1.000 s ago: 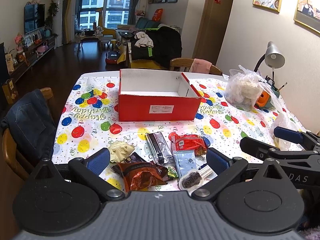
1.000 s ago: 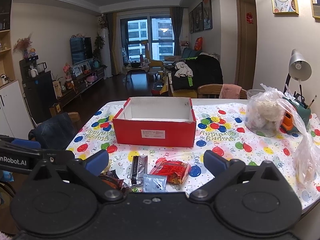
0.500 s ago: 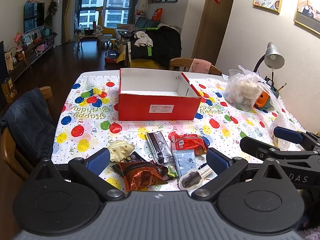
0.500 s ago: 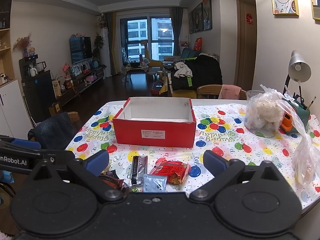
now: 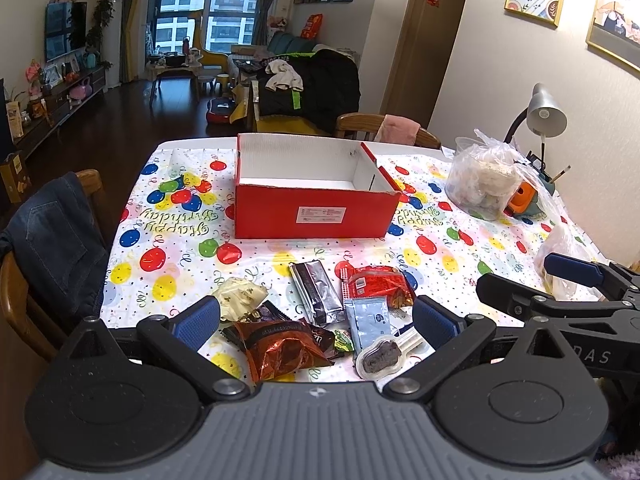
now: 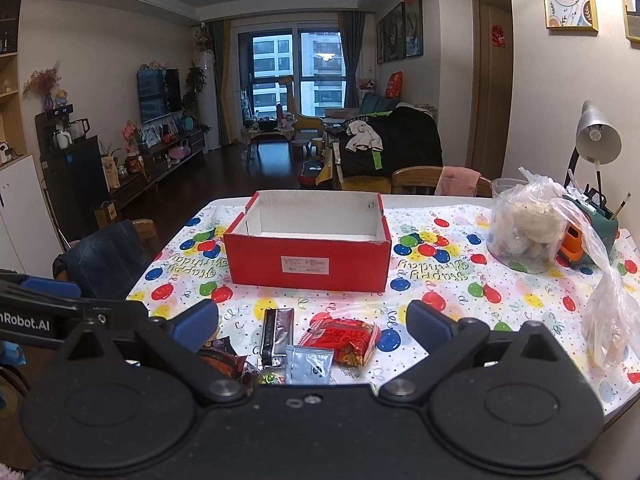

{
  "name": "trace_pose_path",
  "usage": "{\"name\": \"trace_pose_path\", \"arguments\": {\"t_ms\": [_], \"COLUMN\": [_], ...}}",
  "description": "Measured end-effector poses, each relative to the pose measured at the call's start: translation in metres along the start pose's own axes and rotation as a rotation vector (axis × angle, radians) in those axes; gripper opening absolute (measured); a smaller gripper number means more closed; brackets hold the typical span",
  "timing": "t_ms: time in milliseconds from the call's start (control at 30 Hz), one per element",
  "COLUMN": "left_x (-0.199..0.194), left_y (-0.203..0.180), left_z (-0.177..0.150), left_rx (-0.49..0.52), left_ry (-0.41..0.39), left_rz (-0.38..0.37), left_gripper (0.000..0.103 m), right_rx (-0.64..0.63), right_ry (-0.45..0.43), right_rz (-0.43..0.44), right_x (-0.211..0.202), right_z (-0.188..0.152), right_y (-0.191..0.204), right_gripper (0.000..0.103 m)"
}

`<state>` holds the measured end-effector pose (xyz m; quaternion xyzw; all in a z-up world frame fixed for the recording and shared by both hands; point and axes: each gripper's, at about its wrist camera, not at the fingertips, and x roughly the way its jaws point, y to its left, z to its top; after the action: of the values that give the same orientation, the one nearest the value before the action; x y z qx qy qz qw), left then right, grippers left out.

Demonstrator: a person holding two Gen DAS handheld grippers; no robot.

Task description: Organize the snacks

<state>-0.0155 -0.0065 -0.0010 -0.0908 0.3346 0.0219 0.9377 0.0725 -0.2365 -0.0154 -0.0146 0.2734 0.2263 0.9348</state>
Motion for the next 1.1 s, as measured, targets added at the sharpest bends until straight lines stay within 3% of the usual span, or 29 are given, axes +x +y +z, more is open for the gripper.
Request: {"name": "trace_pose_path", "arguments": {"t_ms": [400, 633, 833, 1100], "left_x": [0.006, 0.025, 0.049, 0.098], "left_y": [0.004, 0.008, 0.015, 0.042], "left_z": [0.004, 0.009, 0.016, 0.025], "left_rx": [-0.007, -0.013, -0.023, -0.07], "left_ry": [0.012, 0.051, 0.107, 0.244], "left_rz": [-0.018, -0.013, 0.008, 0.023], "left_gripper": [0.103, 0.103, 0.103, 0.102], "right_rx": [-0.018, -0.015, -0.027, -0.229], "right_ry": [0.022, 0.052, 0.101, 0.204], "right_rz": [-0.003, -0.006, 0.02, 0.103], "right_x": [-0.002, 0.017, 0.054, 0.12], "right_z": [0.003, 0.004, 0.002, -0.007], "right_y": [-0.006, -0.015, -0.026, -0.037], "right_gripper": [0.1, 0.1, 0.1, 0.099]}}
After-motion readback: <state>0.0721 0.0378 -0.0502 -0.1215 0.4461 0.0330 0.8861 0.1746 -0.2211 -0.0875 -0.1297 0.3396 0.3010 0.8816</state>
